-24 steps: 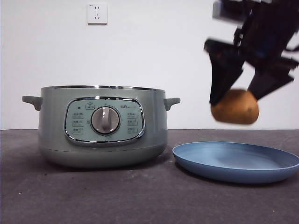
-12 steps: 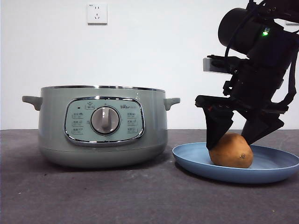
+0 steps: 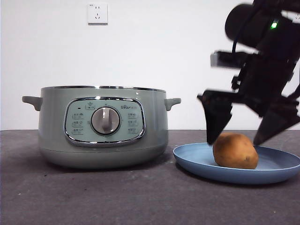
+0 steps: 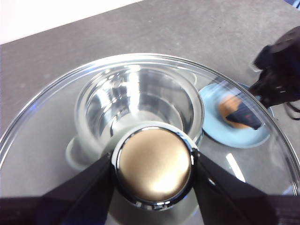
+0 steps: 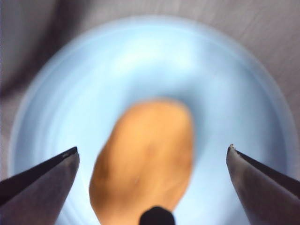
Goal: Take the potato out from the steamer,put the potato on the plate,close the lid
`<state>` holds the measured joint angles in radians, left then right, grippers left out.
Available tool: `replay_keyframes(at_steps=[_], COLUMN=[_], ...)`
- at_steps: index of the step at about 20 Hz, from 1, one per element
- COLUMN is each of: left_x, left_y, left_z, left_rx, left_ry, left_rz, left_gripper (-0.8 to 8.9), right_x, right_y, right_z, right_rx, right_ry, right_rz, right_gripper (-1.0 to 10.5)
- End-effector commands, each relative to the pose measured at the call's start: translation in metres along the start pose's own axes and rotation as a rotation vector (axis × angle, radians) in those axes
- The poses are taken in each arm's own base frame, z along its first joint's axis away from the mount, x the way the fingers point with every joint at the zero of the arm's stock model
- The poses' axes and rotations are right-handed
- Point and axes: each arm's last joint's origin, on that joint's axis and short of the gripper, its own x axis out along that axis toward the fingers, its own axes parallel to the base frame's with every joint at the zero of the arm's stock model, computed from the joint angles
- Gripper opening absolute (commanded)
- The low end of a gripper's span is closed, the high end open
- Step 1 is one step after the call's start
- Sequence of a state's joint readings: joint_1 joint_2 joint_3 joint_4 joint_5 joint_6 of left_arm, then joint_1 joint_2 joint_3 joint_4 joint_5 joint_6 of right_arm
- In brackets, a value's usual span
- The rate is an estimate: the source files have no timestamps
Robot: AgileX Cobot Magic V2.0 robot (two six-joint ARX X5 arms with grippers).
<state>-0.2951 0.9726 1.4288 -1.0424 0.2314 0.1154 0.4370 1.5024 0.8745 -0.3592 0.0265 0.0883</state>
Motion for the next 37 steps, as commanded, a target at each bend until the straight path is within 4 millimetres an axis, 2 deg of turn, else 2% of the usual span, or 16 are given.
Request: replay_keyframes(at_steps=[1,6,11,14,17,21,26,34,35,36,37], left_x=[0.011,0.072,0.137,0.171,0.197,0.220,0.236,0.245,0.245,0.244,0.244], left_y=[0.003,0.016,0.021,0.021,0.021,0.020,0.022,0.023,0.023,0.023,0.023], left_z=[0.014,0.032,0.040,0.039,0.035,0.030,0.023,0.017,0.016,0.015,0.014], left_rx=[0.040,0.065,0.097,0.105,0.108,0.107,0.100,0.092,0.090,0.082,0.080], left_ry=[-0.060,-0.031,-0.003,0.025,0.046,0.080,0.120,0.162,0.171,0.183,0.191], left_rz=[-0.007,-0.025,-0.057,-0.077,-0.089,-0.098,-0.102,-0.107,-0.109,-0.110,-0.111], left_gripper=[-0.13,-0.13,-0.13,-0.13,-0.13,-0.13,-0.13,-0.13,0.07,0.72,1.84], right_x=[-0.020,-0.096,-0.173,-0.211,-0.236,-0.249,-0.252,-0.252,-0.251,-0.250,-0.250], right_y=[-0.002,-0.003,-0.006,-0.008,-0.009,-0.009,-0.010,-0.010,-0.010,-0.010,-0.010], right_z=[0.003,0.006,-0.008,-0.017,-0.021,-0.022,-0.021,-0.022,-0.022,-0.023,-0.024], right_rx=[0.014,0.022,0.038,0.042,0.043,0.035,0.026,0.026,0.026,0.026,0.025], right_ry=[-0.074,-0.317,-0.584,-0.704,-0.771,-0.811,-0.811,-0.801,-0.796,-0.785,-0.775], right_rz=[0.001,0.024,0.049,0.059,0.065,0.065,0.061,0.061,0.061,0.060,0.060], right_gripper=[6.4,6.3,6.3,6.3,6.3,6.3,6.3,6.3,6.3,6.3,6.3])
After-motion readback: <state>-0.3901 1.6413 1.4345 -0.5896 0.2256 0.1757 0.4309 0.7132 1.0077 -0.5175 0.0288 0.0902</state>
